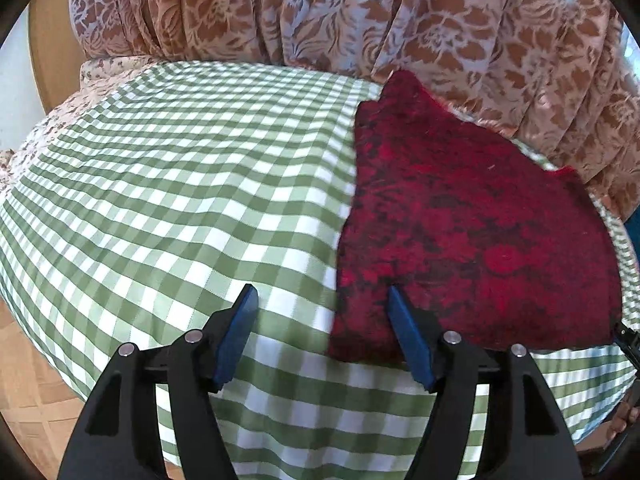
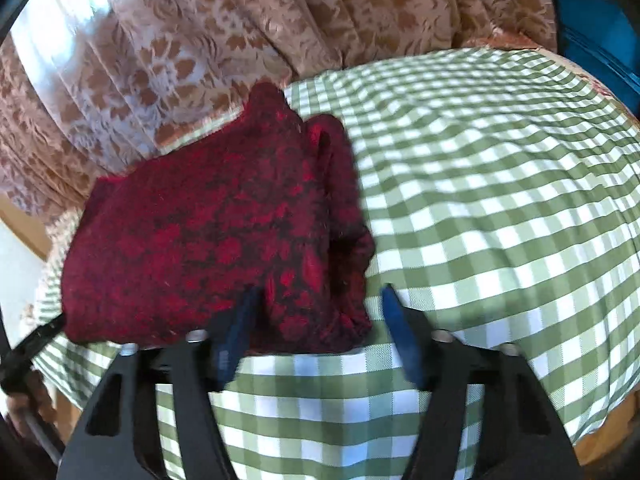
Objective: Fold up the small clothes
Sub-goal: 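Withdraw both grippers open from the folded sweater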
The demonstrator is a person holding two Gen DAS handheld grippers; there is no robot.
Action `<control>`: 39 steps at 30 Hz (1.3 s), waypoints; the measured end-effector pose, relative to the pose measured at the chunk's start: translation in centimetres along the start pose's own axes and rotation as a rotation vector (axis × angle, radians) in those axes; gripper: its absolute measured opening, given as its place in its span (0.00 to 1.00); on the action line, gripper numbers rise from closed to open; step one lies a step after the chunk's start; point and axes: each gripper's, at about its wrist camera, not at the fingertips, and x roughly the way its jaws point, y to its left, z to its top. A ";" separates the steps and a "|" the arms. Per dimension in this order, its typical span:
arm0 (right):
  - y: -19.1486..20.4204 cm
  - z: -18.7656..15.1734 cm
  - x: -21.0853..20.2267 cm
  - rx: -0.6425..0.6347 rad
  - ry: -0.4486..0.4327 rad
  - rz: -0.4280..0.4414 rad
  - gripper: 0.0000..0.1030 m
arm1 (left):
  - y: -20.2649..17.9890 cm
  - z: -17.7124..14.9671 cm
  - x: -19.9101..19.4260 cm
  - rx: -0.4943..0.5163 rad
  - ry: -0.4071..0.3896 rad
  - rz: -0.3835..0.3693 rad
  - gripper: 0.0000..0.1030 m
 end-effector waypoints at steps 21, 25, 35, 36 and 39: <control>6.4 2.2 -4.5 -0.290 -0.128 -0.210 0.85 | -7.2 0.6 -4.6 0.168 -0.121 -0.080 0.69; 8.1 1.8 -5.3 -0.361 -0.163 -0.223 0.87 | -8.8 0.4 -4.5 0.202 -0.111 -0.090 0.69; 9.0 1.7 -4.2 -0.396 -0.154 -0.214 0.90 | -11.7 0.4 -3.8 0.270 -0.089 -0.127 0.69; 8.7 1.7 -3.9 -0.388 -0.145 -0.208 0.91 | -12.0 0.5 -3.7 0.276 -0.084 -0.132 0.69; 5.4 2.8 -2.5 -0.245 -0.093 -0.086 0.91 | -13.0 0.6 -3.4 0.294 -0.085 -0.153 0.69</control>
